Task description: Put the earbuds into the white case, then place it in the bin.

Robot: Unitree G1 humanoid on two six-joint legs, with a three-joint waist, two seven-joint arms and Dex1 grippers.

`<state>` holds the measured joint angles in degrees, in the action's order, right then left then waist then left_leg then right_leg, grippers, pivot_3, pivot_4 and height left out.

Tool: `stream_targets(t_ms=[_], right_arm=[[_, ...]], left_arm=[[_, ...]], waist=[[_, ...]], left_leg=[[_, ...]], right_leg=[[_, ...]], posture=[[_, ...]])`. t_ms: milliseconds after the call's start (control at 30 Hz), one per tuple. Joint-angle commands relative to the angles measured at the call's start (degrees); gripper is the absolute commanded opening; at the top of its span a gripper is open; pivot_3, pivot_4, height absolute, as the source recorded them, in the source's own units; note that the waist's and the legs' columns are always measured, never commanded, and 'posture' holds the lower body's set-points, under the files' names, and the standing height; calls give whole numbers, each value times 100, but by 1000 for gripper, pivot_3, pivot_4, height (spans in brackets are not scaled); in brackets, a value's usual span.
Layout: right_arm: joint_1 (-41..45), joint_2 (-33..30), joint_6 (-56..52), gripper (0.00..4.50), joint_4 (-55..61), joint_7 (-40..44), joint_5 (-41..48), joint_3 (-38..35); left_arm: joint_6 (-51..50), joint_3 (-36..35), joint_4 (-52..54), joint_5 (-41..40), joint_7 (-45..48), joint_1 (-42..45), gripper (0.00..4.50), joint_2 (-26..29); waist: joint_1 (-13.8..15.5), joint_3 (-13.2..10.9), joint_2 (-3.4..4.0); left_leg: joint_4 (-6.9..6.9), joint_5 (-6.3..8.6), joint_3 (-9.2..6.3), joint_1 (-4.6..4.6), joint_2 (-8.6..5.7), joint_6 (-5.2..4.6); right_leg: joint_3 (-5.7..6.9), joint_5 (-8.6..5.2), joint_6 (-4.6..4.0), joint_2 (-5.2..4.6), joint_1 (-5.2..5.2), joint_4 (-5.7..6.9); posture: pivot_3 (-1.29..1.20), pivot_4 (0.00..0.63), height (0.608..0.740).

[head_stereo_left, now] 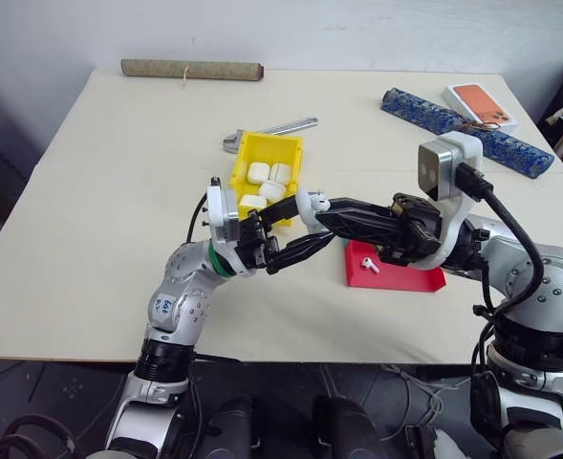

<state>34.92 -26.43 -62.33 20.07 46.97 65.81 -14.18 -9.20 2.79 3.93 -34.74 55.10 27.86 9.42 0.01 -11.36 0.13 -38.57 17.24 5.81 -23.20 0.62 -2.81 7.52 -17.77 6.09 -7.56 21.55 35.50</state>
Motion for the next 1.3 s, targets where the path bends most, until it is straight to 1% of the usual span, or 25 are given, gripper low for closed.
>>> stream_targets(t_ms=[33,133,400,633,800,867,900,1000,1133,1200,1233,1300], right_arm=[[-2,-90,137,432,-41,-26,301,-127],[-22,-190,151,432,-135,-26,389,-127],[-204,-382,618,432,-111,206,-166,312],[-301,-421,759,432,-82,245,-201,469],[-392,-624,643,432,-95,233,-167,519],[-423,-703,738,1159,-16,326,-236,561],[-437,-710,805,1403,10,311,-269,550],[-471,-832,827,2341,67,346,-189,488],[-520,-1140,580,3578,14,418,273,193],[-683,-1450,446,4287,-40,513,477,-74],[-784,-1603,412,4287,-54,578,512,-189],[-995,-1853,667,4058,-93,663,194,-389]], left_arm=[[71,-3,272,-71,29,5,2802,-17],[65,-14,295,-84,21,-18,2802,-10],[53,-10,373,-105,-45,-12,2802,-82],[43,8,407,-84,-85,-35,2802,-94],[44,-10,414,-95,-123,-20,2802,-115],[30,-28,427,-128,-130,-9,2802,-124],[18,-43,433,-148,-145,-4,2802,-131],[15,-65,439,-162,-137,-6,2802,-125],[37,-76,464,-118,-89,-68,2802,-67],[54,-109,491,7,-65,-135,2802,111],[67,-127,501,79,-56,-168,2802,208],[121,-116,475,376,13,-202,2802,577]], waist=[[0,0,0],[-1,0,0],[-2,0,0],[6,0,0],[5,0,-1],[5,0,-1],[7,0,-1],[6,0,-1],[22,-2,-3],[26,-2,-3],[37,-2,-3],[55,-2,-3]], left_leg=[[0,0,0,0,0,-1],[0,0,0,0,0,-1],[0,0,2,0,1,-2],[0,0,1,0,1,-2],[0,0,0,0,1,-2],[0,0,0,0,1,-2],[0,1,0,0,1,-2],[1,1,0,0,1,-2],[0,1,-1,-1,2,-3],[1,3,-3,-2,1,-6],[1,3,-3,-2,2,-6],[4,3,-3,-3,2,-6]], right_leg=[[0,0,0,0,0,0],[0,0,0,-1,0,0],[-1,0,0,-2,0,-2],[-1,0,0,-2,0,-3],[-1,0,0,-4,-1,-4],[-1,0,0,-5,-1,-5],[-1,0,0,-5,-1,-5],[0,0,0,-6,-1,-7],[1,0,0,-7,-2,-8],[0,0,0,-10,-3,-12],[1,0,0,-10,-4,-14],[2,0,0,-9,-4,-18]], posture=[[0,150,740],[0,150,740],[0,150,740],[0,150,740],[0,150,740],[0,150,740],[0,150,740],[0,150,740],[0,150,740],[0,150,740],[0,150,740],[0,150,740]])
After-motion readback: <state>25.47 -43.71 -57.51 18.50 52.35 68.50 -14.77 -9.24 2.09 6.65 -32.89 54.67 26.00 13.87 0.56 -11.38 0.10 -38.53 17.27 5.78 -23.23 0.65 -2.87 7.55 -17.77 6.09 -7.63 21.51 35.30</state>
